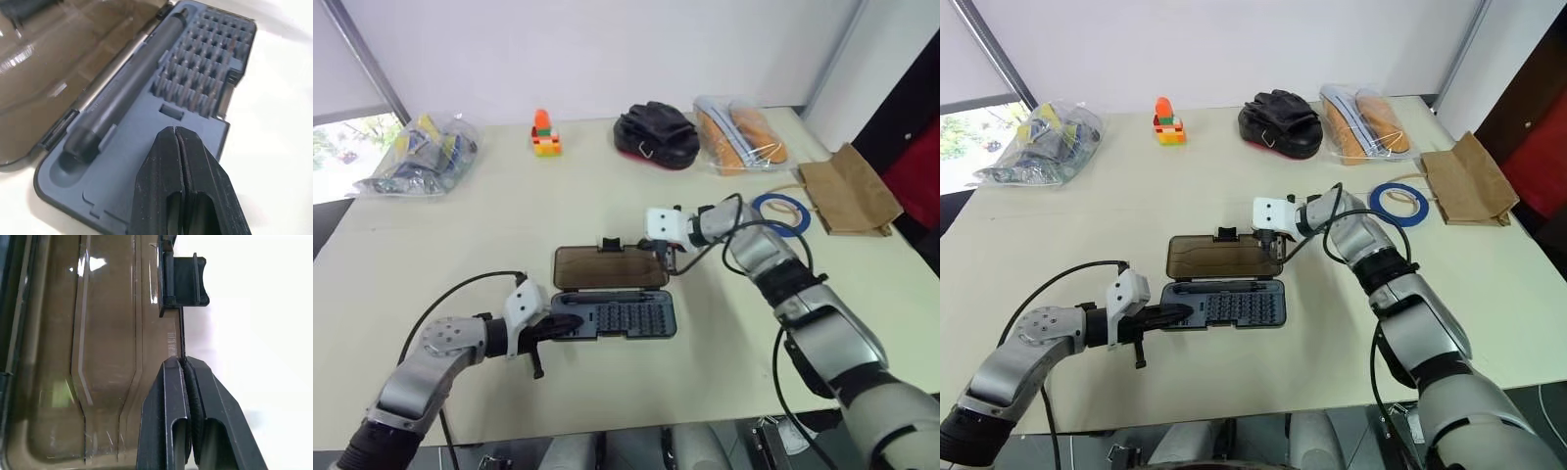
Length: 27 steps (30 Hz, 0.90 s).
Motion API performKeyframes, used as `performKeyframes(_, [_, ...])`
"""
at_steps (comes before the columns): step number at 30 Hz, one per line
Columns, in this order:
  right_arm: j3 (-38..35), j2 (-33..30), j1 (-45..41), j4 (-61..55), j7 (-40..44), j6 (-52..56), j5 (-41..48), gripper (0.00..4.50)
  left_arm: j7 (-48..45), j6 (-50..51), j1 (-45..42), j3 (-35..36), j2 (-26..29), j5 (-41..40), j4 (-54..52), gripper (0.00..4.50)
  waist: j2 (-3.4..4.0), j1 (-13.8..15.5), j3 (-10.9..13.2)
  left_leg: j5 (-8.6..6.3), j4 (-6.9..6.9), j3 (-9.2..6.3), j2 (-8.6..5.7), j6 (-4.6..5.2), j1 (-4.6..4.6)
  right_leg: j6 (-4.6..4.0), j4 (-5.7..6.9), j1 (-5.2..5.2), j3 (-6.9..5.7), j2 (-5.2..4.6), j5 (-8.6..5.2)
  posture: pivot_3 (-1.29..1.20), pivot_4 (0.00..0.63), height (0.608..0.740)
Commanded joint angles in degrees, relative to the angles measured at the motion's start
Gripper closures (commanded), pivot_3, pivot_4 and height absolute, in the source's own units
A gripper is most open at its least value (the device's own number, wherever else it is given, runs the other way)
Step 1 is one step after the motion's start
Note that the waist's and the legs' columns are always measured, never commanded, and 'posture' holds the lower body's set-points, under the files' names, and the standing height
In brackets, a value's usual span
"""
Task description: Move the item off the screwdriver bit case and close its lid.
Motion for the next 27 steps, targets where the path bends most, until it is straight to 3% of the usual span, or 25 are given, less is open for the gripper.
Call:
performKeyframes(1, [-3.91,-3.54,3.58,-11.96,-1.90,2.53,-0.21,4.47,0.24,3.01,0.53,-0.24,-0.34,-0.62,0.46,4.50,0.01,0.28,0.01,0.00,0.00,0.01,0.00,0.00,-0.01,0.00,-0.01,-0.01,0.00,0.00,0.00,0.00,0.150,0.740])
performKeyframes(4, [-4.59,-5.09,7.20,-18.84,-3.28,3.90,-0.77,4.47,1.25,6.16,-0.53,1.64,-1.67,-4.35,-1.43,4.50,-0.01,0.84,0.02,-0.01,-0.02,0.00,0.00,0.01,-0.09,0.01,-0.03,-0.08,-0.01,-0.01,-0.01,0.00,0.150,0.740])
performKeyframes(7, [-4.85,-5.30,8.73,-20.97,-5.83,3.20,-1.93,4.47,2.74,12.95,-2.66,6.25,-3.57,-13.22,-4.59,4.50,-0.07,0.85,0.10,-0.01,-0.01,0.01,0.00,0.01,-0.15,0.01,-0.02,-0.14,-0.01,0.00,-0.01,0.00,0.150,0.740])
performKeyframes(10, [-3.76,-5.91,9.13,-19.53,-9.66,-2.92,-5.23,4.47,5.37,21.58,-7.64,13.98,-4.61,-25.72,-4.55,4.50,-0.26,0.79,0.28,0.00,0.02,-0.02,0.02,0.01,-0.27,0.01,0.00,-0.24,-0.03,0.02,0.00,0.00,0.150,0.740])
performKeyframes(12, [-3.82,-5.78,9.16,-18.98,-11.00,-4.39,-6.08,4.47,7.68,23.98,-12.27,18.80,-4.70,-29.73,-0.56,4.50,-0.26,0.81,0.33,0.01,0.10,-0.04,0.03,-0.01,-0.40,0.02,0.02,-0.34,-0.06,0.05,0.01,0.00,0.150,0.740])
performKeyframes(14, [-4.09,-5.65,8.98,-18.66,-11.42,-4.69,-6.32,4.47,10.50,22.50,-16.61,21.26,-4.84,-27.75,5.38,4.50,-0.26,0.84,0.33,0.02,0.10,-0.05,0.03,-0.04,-0.41,0.01,0.00,-0.35,-0.06,0.05,0.01,0.00,0.150,0.740])
performKeyframes(19, [-4.49,-5.47,8.82,-18.90,-11.74,-4.04,-6.43,4.47,12.35,8.79,-23.57,16.84,-4.63,-12.05,23.18,4.50,-0.26,0.69,0.33,0.05,0.03,0.02,0.01,-0.09,-0.41,0.00,-0.06,-0.35,-0.04,0.06,0.01,0.00,0.150,0.740])
performKeyframes(27, [-3.90,-4.55,8.75,-19.26,-12.68,-4.10,-7.14,4.47,4.13,-7.34,-35.21,7.31,-11.21,1.40,51.38,4.50,-0.34,1.05,0.32,0.13,0.10,-0.01,-0.04,-0.23,-0.67,0.02,-0.12,-0.51,-0.09,0.02,0.03,0.00,0.150,0.740])
